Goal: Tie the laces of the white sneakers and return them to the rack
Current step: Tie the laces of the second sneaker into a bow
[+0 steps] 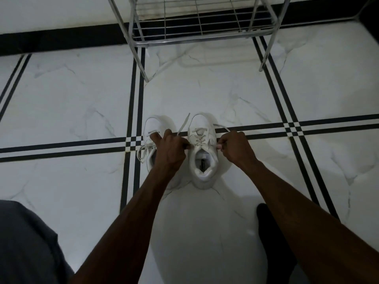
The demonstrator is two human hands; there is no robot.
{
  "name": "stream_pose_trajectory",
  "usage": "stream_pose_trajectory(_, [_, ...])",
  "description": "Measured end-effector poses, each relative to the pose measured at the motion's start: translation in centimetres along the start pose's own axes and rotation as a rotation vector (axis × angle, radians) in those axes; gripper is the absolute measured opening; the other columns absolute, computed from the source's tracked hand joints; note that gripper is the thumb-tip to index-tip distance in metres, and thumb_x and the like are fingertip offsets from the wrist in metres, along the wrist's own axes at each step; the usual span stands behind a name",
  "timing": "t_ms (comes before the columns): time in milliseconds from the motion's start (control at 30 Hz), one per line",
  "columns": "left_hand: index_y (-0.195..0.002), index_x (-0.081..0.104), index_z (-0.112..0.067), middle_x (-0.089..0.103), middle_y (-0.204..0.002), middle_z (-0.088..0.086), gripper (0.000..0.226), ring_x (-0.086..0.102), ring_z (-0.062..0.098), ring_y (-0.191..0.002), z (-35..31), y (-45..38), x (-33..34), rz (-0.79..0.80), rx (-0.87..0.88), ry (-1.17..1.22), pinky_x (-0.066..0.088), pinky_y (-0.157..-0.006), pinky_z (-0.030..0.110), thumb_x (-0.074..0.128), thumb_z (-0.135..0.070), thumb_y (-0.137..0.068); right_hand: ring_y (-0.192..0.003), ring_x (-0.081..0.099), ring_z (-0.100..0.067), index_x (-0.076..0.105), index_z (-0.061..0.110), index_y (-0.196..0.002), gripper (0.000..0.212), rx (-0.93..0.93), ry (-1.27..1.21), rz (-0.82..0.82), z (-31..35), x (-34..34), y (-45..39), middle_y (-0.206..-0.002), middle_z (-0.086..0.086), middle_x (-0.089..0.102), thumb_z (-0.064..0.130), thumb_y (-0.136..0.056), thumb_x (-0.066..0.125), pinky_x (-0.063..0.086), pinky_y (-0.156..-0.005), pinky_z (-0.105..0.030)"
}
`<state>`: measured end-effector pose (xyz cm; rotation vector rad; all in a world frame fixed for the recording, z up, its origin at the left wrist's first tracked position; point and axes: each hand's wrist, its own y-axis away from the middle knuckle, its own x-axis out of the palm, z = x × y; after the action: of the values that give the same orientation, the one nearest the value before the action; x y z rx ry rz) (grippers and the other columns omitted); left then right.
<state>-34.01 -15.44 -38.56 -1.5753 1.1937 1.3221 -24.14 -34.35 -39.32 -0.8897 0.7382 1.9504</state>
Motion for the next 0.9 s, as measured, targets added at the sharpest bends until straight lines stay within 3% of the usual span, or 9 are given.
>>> stream_pose_trajectory(100, [-0.099,0.082,-0.033,0.072,-0.078,-0.002,0.036,0.057,0.024,-0.103,0.5,0.1,-0.1,-0.007,-0.012,0.009,0.018,-0.087,0.042,0.065,-0.005,-0.085,-0.072,0.071,-0.018,0.076,0.001,-0.074,0.012,-0.017,-0.001,-0.023,0.1,-0.3,-0.2,-0.078,-0.014,0.078,-0.005,-0.079,0.068,0.059,-0.071,-0.033])
stream_pose_trajectory(233, [-0.097,0.081,-0.033,0.052,-0.065,-0.009,0.038,0.059,0.024,-0.091,0.4,0.5,-0.4,-0.075,0.052,-0.076,0.020,-0.085,0.042,0.068,-0.004,-0.075,-0.072,0.070,-0.026,0.078,0.000,-0.080,0.009,-0.126,0.036,-0.010,0.3,-0.7,-0.2,-0.078,-0.016,0.076,-0.001,-0.081,0.069,0.056,-0.065,-0.034])
stream_pose_trajectory(333, [-0.104,0.078,-0.034,0.068,-0.074,-0.006,0.049,0.058,0.024,-0.096,0.2,0.8,-0.2,-0.026,0.099,-0.134,0.024,-0.089,0.046,0.056,-0.007,-0.069,-0.071,0.069,-0.022,0.078,-0.003,-0.079,0.009,-0.067,0.022,-0.043,0.2,-0.4,-0.1,-0.078,-0.017,0.076,-0.004,-0.081,0.069,0.042,-0.061,-0.023])
stream_pose_trajectory(400, [-0.099,0.077,-0.029,0.068,-0.074,-0.004,0.046,0.055,0.025,-0.097,0.0,0.6,-0.4,-0.002,0.093,-0.148,0.027,-0.091,0.049,0.051,-0.010,-0.066,-0.076,0.071,-0.021,0.079,-0.003,-0.082,0.009,-0.010,0.037,-0.062,0.4,0.0,0.1,-0.083,-0.017,0.078,-0.002,-0.081,0.070,0.039,-0.064,-0.019])
stream_pose_trajectory(533, [-0.100,0.077,-0.023,0.069,-0.084,0.005,0.033,0.056,0.028,-0.109,-0.5,1.0,-0.1,0.068,0.013,-0.036,0.022,-0.098,0.049,0.058,-0.010,-0.076,-0.089,0.071,-0.030,0.080,0.001,-0.087,0.014,0.118,0.035,-0.070,0.5,0.7,0.7,-0.090,-0.018,0.078,0.002,-0.084,0.067,0.038,-0.067,-0.021])
stream_pose_trajectory(667, [-0.097,0.076,-0.020,0.070,-0.088,0.006,0.025,0.057,0.031,-0.109,-0.4,1.4,0.0,0.091,0.037,0.045,0.027,-0.097,0.046,0.060,-0.009,-0.081,-0.084,0.070,-0.030,0.078,0.000,-0.084,0.016,0.177,-0.031,-0.012,0.5,0.3,1.0,-0.088,-0.018,0.077,0.006,-0.088,0.064,0.040,-0.063,-0.023])
stream_pose_trajectory(767, [-0.089,0.077,-0.019,0.076,-0.089,0.004,0.019,0.060,0.031,-0.108,0.5,0.1,-0.7,0.075,-0.001,0.238,0.037,-0.096,0.048,0.058,-0.020,-0.093,-0.089,0.068,-0.030,0.073,-0.003,-0.092,0.023,0.265,-0.233,0.168,0.3,-1.1,0.3,-0.098,-0.017,0.074,0.016,-0.093,0.061,0.048,-0.068,-0.029])
stream_pose_trajectory(833, [-0.084,0.077,-0.015,0.078,-0.085,0.004,0.031,0.070,0.022,-0.095,0.8,-0.5,-1.6,0.062,-0.025,0.521,0.051,-0.089,0.046,0.053,-0.028,-0.100,-0.102,0.067,-0.029,0.071,0.001,-0.093,0.020,0.366,-0.554,0.228,0.6,-2.2,-0.1,-0.099,-0.009,0.075,0.017,-0.094,0.058,0.054,-0.079,-0.037])
stream_pose_trajectory(900, [-0.080,0.074,-0.014,0.078,-0.089,0.004,0.041,0.074,0.009,-0.085,0.3,-1.0,-2.8,0.114,-0.107,0.850,0.057,-0.079,0.039,0.047,-0.031,-0.106,-0.104,0.067,-0.025,0.067,0.004,-0.093,0.026,0.382,-0.858,0.210,1.6,-3.4,-0.7,-0.092,0.000,0.078,0.023,-0.101,0.051,0.054,-0.079,-0.035])
